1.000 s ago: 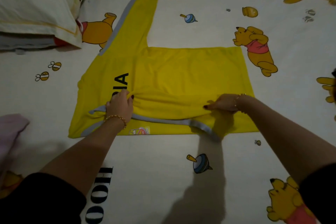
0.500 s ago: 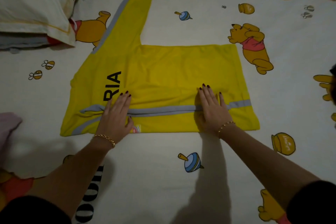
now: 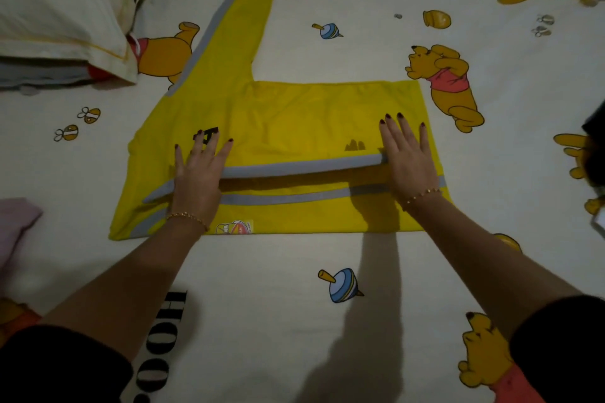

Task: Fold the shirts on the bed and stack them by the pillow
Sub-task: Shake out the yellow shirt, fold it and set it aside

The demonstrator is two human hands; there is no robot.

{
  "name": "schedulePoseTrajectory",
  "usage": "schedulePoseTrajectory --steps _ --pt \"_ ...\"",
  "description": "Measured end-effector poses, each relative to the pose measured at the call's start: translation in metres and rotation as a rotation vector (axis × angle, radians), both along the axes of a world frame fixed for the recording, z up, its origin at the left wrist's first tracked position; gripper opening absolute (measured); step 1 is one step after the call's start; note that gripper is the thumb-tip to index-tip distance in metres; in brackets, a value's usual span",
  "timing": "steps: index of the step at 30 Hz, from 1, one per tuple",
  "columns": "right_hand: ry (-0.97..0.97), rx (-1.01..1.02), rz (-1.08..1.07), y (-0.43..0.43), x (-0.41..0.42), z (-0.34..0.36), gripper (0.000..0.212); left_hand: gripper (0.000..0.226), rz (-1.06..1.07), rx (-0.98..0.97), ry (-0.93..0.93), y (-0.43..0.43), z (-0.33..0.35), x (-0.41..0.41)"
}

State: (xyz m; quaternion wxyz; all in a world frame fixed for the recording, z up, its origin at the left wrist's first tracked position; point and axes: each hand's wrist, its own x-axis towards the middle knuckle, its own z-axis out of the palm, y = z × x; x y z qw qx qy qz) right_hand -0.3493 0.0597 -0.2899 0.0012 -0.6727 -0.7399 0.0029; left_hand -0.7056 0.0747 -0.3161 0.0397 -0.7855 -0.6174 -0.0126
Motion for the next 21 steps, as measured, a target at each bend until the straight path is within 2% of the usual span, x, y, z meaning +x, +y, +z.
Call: schedulePoseTrajectory --steps 3,6,9,12,13,15,18,21 --pt "-0.034 -0.101 0.036 -0.043 0.015 -0.034 0.062 0.104 -0.163 -0.035 0.071 -0.033 -0.026 -0.006" --pt "-0.061 -0.244 0.001 -0.073 0.028 -0.058 0.06 0.108 -0.164 -0.116 0.067 -0.052 -0.042 -0.015" --pt "-0.021 -0.215 -0.031 -0.077 0.025 -0.052 0.056 0.095 -0.146 -0.16 0.021 -0.054 -0.037 -0.021" --pt "-0.033 -0.22 0.16 -0.085 0.014 -0.049 0.088 0.076 -0.204 -0.214 -0.051 -0.065 -0.029 -0.027" --pt "-0.031 -0.244 0.205 -0.089 0.011 -0.05 0.092 0.076 -0.244 -0.225 -0.046 -0.07 -0.028 -0.028" --pt "-0.037 -0.263 0.195 -0.093 0.004 -0.053 0.086 0.076 -0.306 -0.217 -0.028 -0.078 -0.031 -0.031" --pt "-0.024 -0.23 0.061 -0.086 0.002 -0.053 0.066 0.08 -0.183 -0.181 -0.03 -0.073 -0.039 -0.037" --pt "-0.077 -0.286 -0.014 -0.082 0.011 -0.049 0.065 0.101 0.007 -0.216 -0.006 -0.065 -0.036 -0.041"
